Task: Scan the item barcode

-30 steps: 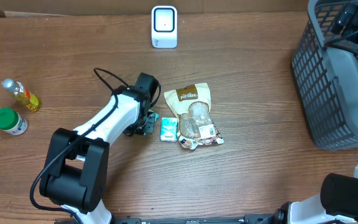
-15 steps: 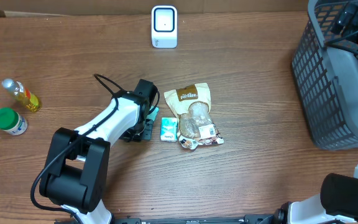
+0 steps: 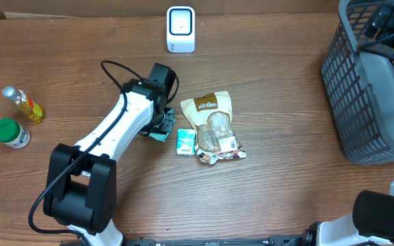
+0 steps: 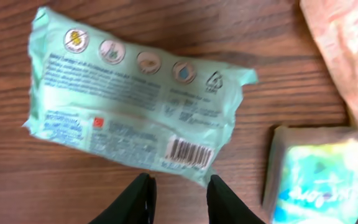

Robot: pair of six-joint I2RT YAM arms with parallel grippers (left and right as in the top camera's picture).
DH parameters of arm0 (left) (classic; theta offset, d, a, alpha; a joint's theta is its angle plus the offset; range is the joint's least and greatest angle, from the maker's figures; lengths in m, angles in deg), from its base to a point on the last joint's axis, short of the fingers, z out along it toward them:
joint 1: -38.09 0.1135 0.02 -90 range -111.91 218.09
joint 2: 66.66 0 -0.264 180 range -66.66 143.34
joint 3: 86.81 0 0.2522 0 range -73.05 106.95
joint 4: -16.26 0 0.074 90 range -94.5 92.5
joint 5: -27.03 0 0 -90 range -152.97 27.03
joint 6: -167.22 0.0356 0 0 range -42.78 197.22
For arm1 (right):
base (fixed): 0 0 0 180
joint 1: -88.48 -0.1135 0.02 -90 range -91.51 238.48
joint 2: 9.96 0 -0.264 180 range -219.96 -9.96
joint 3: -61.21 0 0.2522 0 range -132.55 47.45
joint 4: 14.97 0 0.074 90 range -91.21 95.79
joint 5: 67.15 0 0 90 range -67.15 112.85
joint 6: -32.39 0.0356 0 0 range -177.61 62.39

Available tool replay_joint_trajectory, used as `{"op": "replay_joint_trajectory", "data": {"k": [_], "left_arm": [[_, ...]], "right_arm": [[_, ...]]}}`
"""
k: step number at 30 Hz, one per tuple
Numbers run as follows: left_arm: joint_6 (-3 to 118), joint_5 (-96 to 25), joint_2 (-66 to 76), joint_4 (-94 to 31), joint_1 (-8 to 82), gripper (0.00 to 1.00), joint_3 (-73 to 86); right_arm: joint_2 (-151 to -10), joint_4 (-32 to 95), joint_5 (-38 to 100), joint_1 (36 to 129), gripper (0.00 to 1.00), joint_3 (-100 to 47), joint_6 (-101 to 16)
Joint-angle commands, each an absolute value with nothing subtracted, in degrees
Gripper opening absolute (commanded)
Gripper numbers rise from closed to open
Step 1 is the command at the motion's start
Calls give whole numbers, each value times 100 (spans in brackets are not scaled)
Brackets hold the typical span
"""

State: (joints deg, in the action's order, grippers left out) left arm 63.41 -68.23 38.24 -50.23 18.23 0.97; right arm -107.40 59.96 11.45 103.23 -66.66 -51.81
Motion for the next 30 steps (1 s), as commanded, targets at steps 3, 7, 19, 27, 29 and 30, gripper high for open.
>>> {"op": "replay_joint_trajectory", "data": {"k": [3, 7, 19, 27, 29, 30], "left_arm": [[6304, -6620, 3969, -4898, 1819, 31, -141], [6304, -6639, 4176, -4601, 1819, 27, -347], [6359, -6650, 4885, -4419, 1819, 20, -415], [6416, -6633, 4430, -4996, 1823, 55, 7], [6413, -6631, 4273, -5062, 1823, 64, 106], [6413, -6633, 4216, -5062, 1823, 65, 121]], "right_arm": [[-10686, 5974, 1088, 10325, 100, -6768, -5159], [-10686, 5976, 1088, 10325, 100, -6768, -5159], [-10686, 5976, 1088, 10325, 100, -6768, -5159], [-10686, 5974, 1088, 10325, 100, -6768, -5159], [-10686, 5976, 1088, 10325, 100, -6768, -5159], [-10686, 5976, 1090, 10325, 100, -6768, -5159]]}}
